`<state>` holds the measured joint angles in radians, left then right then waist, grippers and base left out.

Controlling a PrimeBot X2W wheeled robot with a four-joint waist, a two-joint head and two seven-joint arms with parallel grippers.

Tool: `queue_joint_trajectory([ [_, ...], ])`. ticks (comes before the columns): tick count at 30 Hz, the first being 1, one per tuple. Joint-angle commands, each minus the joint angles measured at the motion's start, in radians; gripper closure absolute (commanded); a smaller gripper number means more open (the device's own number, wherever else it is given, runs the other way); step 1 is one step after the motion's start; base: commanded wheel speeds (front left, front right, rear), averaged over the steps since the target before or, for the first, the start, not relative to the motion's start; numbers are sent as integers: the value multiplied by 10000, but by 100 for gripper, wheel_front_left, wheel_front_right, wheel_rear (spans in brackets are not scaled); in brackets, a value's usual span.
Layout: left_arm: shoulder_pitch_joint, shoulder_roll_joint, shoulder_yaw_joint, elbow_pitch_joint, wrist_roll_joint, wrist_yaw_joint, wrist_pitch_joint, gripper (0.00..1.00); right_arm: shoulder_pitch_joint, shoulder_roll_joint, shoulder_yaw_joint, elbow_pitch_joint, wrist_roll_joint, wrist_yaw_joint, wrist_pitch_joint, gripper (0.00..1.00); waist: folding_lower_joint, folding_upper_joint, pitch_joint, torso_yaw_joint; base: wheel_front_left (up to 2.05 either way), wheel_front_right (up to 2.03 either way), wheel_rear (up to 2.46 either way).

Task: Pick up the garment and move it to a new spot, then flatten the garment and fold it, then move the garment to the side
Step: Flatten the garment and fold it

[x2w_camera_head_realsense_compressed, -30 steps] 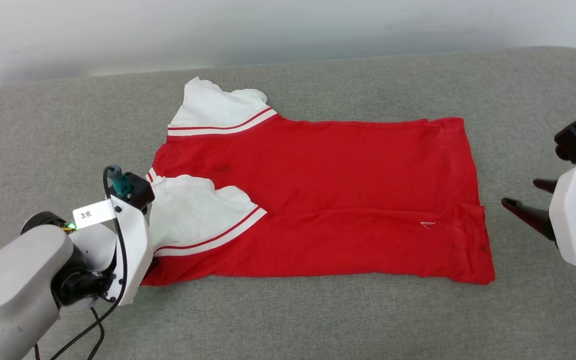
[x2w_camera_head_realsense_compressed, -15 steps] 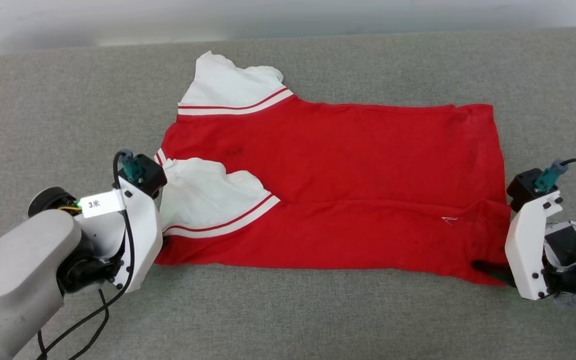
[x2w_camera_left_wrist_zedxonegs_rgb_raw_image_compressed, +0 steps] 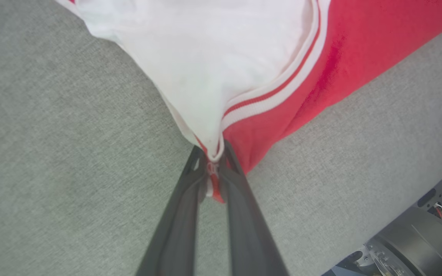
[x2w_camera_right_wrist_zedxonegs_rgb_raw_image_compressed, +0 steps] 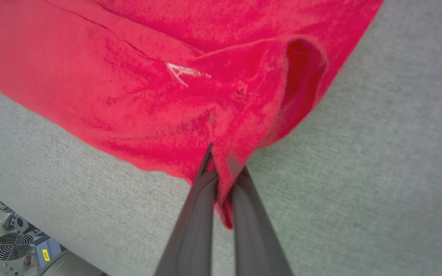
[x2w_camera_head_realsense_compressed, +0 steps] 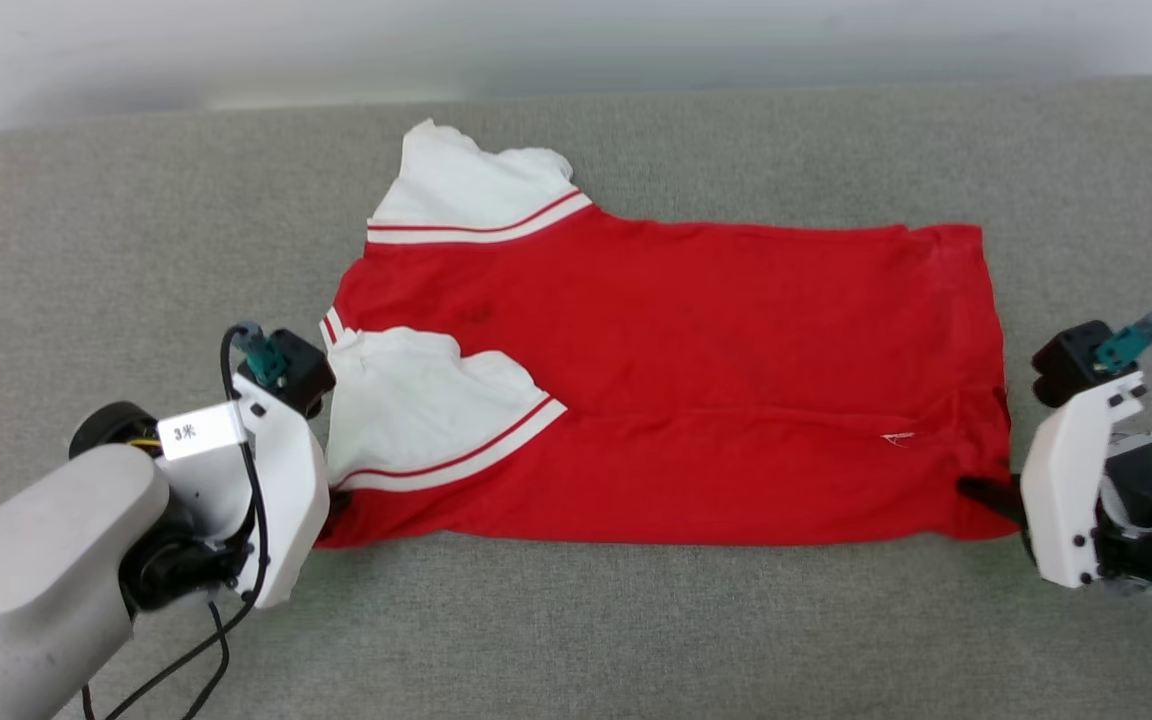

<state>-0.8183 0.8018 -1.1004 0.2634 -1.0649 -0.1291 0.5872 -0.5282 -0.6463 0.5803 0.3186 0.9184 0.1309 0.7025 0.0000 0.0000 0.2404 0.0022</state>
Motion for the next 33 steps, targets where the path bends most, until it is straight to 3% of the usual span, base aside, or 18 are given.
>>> queue_joint_trajectory([
  [1, 182, 42, -72, -70, -69, 0, -26, 100, 156, -228, -8, -129, 71, -4, -114, 100, 0, 0, -278, 30, 0, 0, 0],
  [14, 1483, 713, -458, -1350, -575, 145, -260, 100, 1872, -1878, -181, -1674, 465, -6, -205, 100, 0, 0, -952, 162, 0, 0, 0],
  [18, 1965, 841, -723, -1424, -538, 284, -258, 100, 2429, -1896, -198, -1737, 294, -6, -43, 100, 0, 0, -833, 166, 0, 0, 0],
  [25, 2298, 761, -812, -1092, -629, 434, -376, 100, 3088, -1389, -97, -1335, 78, -6, -4, 100, 0, 0, -688, 184, 0, 0, 0],
  [26, 2283, 772, -763, -1081, -576, 460, -475, 81, 3080, -1291, -169, -1320, 63, -6, -132, 100, 0, 0, -712, 176, 0, 0, 0],
  [27, 2249, 790, -678, -1067, -553, 513, -607, 0, 3036, -1225, -248, -1325, -16, -6, -249, 18, 0, 0, -753, 163, 0, 0, 0],
  [28, 2192, 819, -636, -1081, -528, 520, -703, 0, 2998, -1193, -317, -1341, -44, -6, -352, 0, 0, 0, -793, 156, 0, 0, 0],
  [30, 1771, 957, -326, -1239, -394, 566, -1016, 0, 2821, -1153, -634, -1739, -269, -4, -930, 0, 0, 0, -973, 143, 0, 0, 0],
  [31, 1392, 1145, 25, -1417, -258, 633, -1328, 0, 2609, -1059, -1153, -2172, -593, -4, -1840, 0, 0, 0, -1011, 90, 0, 0, 0],
  [33, 1220, 1178, 160, -1469, -155, 672, -1509, 0, 2571, -994, -1317, -2305, -722, -4, -2176, 0, 0, 0, -985, 64, 0, 0, 0],
])
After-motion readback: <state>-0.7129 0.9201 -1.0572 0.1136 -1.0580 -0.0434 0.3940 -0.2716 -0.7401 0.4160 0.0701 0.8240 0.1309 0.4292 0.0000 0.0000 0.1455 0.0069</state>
